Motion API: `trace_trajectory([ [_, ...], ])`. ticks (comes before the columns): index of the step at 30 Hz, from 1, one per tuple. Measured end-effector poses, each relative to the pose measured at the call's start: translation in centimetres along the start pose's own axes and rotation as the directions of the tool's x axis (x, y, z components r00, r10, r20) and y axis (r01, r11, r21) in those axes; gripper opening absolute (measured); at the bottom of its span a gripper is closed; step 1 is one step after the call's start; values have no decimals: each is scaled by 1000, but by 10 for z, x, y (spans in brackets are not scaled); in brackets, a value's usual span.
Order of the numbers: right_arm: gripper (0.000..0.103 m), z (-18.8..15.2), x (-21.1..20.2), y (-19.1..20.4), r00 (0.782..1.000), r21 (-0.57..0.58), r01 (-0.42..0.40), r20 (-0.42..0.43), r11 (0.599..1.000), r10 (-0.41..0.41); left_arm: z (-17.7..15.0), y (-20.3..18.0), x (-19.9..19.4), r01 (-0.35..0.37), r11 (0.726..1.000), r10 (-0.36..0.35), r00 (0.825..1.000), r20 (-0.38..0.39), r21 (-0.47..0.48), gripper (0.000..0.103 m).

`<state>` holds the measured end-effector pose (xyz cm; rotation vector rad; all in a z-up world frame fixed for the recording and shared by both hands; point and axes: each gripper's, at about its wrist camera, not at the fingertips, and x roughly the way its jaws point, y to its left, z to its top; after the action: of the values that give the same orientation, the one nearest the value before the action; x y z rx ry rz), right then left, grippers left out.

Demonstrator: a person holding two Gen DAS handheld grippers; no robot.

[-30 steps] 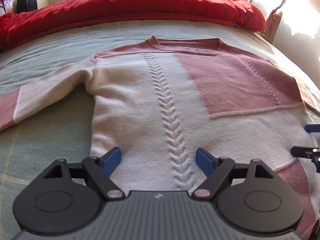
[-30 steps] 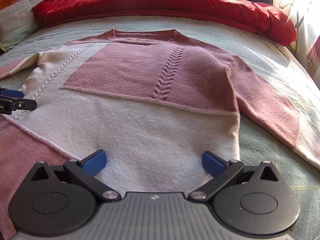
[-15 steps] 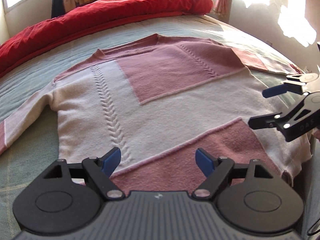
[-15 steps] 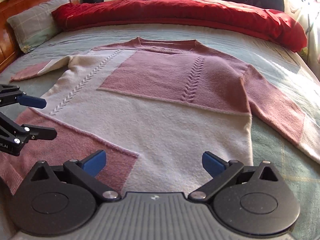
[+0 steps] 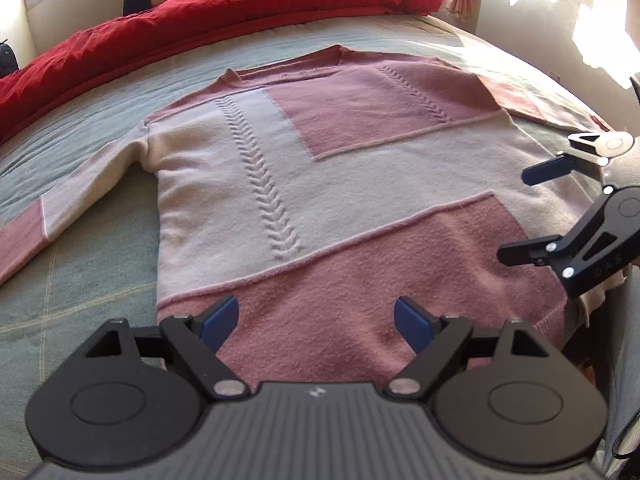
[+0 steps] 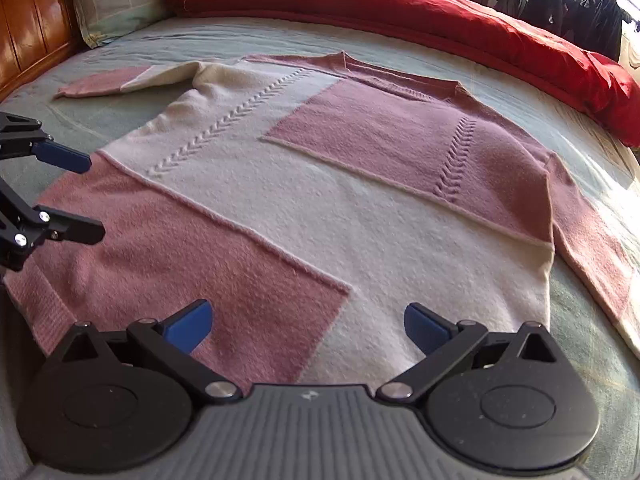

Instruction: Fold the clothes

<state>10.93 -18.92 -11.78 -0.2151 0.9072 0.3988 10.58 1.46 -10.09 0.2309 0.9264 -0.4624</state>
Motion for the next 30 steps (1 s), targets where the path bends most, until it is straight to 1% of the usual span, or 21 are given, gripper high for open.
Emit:
trace_trajectory([
  [1,103,2,6,6,1000,-12,4,-5,1000,-4,1,-4,2,13,1000,-13,1000,1,4,85],
  [4,103,-4,19,19,999,-64,25,-46,998,-28,-9,-25,8,48,996,-45,998,-48,81,85],
  [5,103,-8,17,18,999,-60,25,-42,998,-27,-15,-28,10,60,994,-54,996,-76,88,85],
  [7,103,-17,10,12,999,-32,12,-50,999,-13,-30,-30,9,74,995,-65,990,-125,67,87],
  [9,103,-26,3,6,999,-10,10,-53,1000,-10,-39,-32,1,81,993,-70,988,-135,81,87],
  [10,103,-30,0,3,999,-1,12,-51,1000,-12,-38,-33,-4,85,992,-72,988,-137,90,87],
  [13,103,-32,-10,-5,999,56,28,-29,998,-26,-23,-33,-14,98,991,-91,993,-76,89,87],
  [16,103,-28,-14,-22,995,120,96,-14,988,-95,-1,-39,-2,94,993,-92,995,-40,73,87],
  [18,103,-26,-13,-34,991,163,135,-23,977,-133,3,-44,12,97,994,-94,994,-53,45,87],
  [21,103,-35,-6,-54,990,246,134,-71,960,-120,7,-53,34,100,995,-100,992,-76,1,87],
  [22,103,-40,-6,-57,991,265,125,-75,956,-109,3,-55,37,85,996,-86,993,-80,-10,87],
  [24,103,-49,-9,-57,993,277,115,-63,954,-101,-7,-57,31,68,997,-69,995,-69,-24,90],
  [26,103,-56,-10,-56,993,281,111,-55,953,-100,-15,-54,26,63,997,-66,995,-75,-50,96],
  [27,103,-59,-11,-55,994,283,111,-52,953,-100,-19,-51,23,59,996,-64,995,-80,-65,96],
  [30,103,-56,-12,-56,993,288,116,-60,950,-103,-14,-43,14,32,998,-36,996,-84,-49,96],
])
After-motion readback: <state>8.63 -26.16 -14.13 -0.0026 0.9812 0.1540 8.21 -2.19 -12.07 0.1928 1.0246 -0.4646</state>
